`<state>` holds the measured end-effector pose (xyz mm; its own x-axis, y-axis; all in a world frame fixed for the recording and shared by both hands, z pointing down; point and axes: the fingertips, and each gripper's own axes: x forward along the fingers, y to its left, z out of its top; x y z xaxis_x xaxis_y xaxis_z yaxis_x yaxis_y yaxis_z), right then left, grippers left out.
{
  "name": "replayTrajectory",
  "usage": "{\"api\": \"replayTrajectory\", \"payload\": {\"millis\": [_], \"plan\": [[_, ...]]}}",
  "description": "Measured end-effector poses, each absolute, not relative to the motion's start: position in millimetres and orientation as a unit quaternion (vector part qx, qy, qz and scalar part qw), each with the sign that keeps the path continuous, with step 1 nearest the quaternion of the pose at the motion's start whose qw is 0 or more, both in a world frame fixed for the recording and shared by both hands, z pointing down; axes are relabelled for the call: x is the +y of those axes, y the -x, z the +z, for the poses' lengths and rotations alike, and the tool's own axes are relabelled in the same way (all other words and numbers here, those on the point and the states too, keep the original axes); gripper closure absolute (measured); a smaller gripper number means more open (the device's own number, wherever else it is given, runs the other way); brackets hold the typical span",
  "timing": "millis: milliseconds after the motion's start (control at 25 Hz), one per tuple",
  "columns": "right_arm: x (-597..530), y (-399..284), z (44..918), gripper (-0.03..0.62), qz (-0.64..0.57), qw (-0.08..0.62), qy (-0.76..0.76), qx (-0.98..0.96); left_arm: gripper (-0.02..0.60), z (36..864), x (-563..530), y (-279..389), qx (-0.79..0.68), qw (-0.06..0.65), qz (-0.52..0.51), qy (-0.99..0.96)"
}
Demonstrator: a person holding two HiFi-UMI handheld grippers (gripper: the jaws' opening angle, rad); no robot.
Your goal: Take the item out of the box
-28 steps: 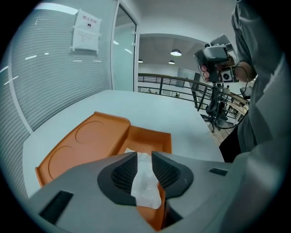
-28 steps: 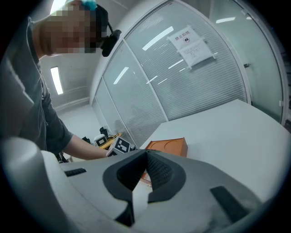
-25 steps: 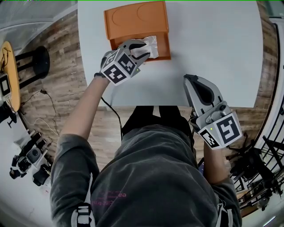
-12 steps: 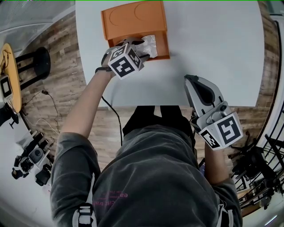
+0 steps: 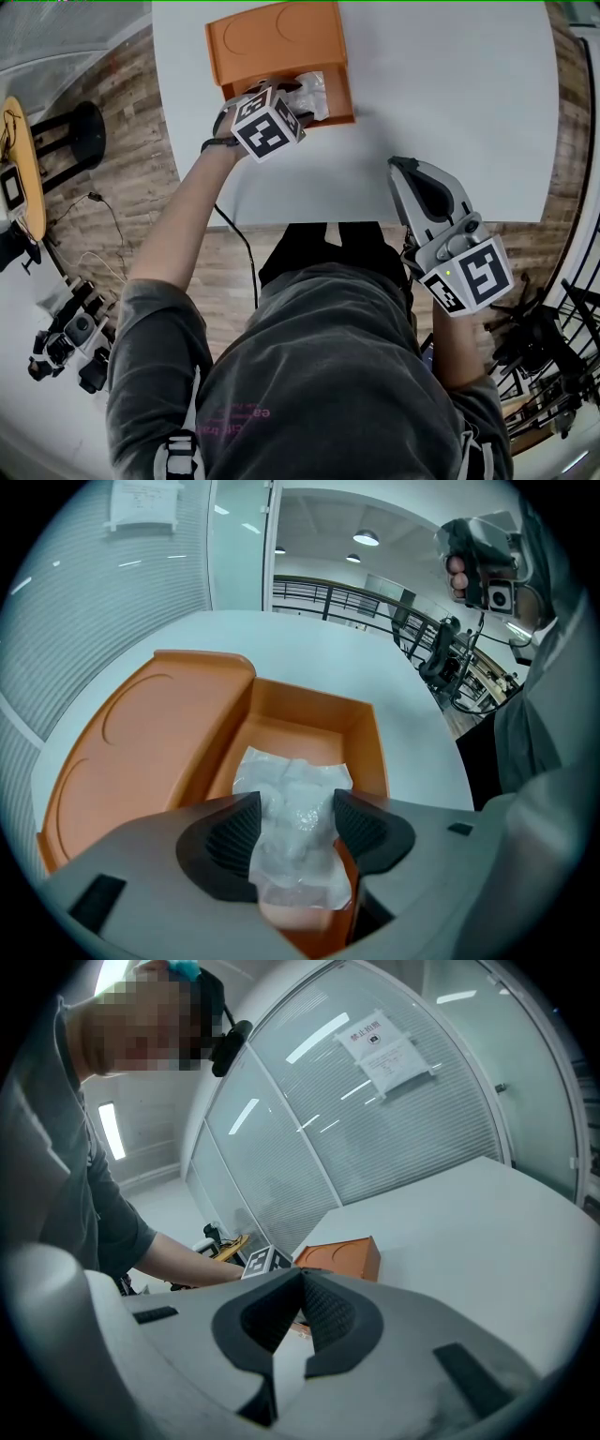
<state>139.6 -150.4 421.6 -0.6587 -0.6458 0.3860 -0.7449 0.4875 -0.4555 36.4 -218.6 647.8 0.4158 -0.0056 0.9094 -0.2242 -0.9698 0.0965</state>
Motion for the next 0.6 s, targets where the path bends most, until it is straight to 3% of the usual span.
{"api": "replayTrajectory", "payload": {"millis": [600], "plan": [[-150.1, -140.7, 424.3, 0.589, 0.308, 0.076, -0.407, -0.857, 0.378, 653.1, -215.1, -34.2, -0.059, 0.089, 0.573, -0.812]]}}
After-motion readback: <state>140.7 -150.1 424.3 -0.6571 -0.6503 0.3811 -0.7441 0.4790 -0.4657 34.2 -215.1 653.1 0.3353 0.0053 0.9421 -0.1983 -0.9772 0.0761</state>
